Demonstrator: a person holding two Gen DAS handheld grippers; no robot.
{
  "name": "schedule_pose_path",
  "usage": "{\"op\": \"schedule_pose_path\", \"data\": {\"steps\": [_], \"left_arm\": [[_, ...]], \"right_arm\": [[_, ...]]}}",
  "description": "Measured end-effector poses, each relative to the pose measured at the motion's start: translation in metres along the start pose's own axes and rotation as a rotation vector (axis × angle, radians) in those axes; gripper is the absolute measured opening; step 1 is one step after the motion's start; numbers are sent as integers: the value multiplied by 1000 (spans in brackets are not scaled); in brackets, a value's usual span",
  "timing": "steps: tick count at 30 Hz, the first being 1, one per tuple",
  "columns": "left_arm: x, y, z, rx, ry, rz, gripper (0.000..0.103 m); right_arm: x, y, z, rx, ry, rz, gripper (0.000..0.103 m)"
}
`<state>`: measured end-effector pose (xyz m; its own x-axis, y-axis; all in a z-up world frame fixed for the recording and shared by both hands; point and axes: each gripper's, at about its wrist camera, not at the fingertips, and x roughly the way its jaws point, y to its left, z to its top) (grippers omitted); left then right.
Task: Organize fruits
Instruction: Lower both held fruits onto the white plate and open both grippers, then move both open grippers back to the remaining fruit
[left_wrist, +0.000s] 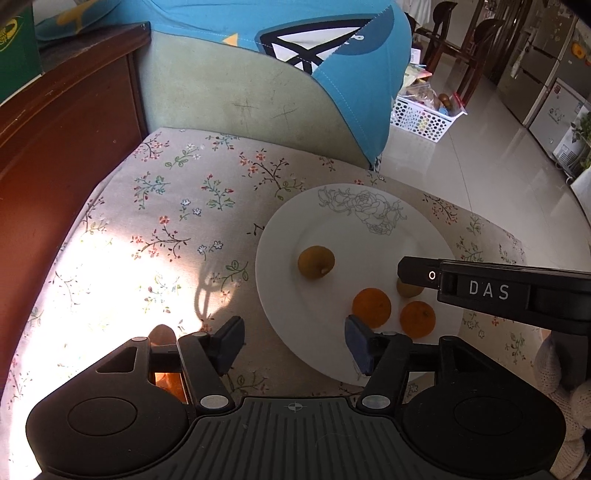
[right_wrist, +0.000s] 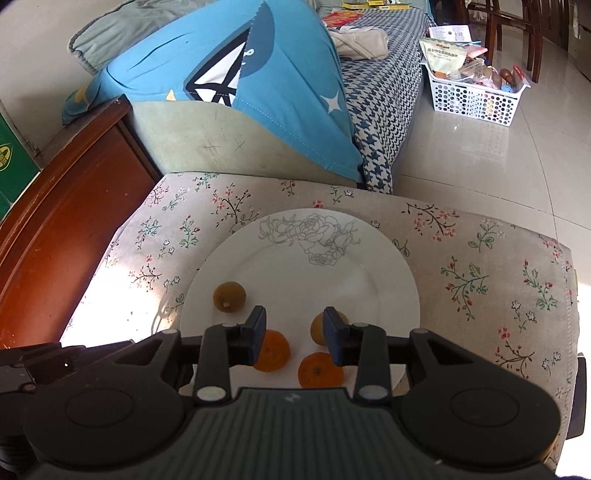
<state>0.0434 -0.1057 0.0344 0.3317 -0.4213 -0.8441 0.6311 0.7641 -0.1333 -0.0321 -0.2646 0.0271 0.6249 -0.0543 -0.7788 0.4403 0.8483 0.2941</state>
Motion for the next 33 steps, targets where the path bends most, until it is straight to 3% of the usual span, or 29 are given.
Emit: {"op": "schedule_pose_path", "data": {"steps": [8,33], "left_arm": [[-19,24,-6,-27,-2,38,67],[-29,81,-60,-46,69,121,67]], "right_arm": [[-1,20,-13,-68,39,48,38],[3,70,-66,-286,176,162,38]]}}
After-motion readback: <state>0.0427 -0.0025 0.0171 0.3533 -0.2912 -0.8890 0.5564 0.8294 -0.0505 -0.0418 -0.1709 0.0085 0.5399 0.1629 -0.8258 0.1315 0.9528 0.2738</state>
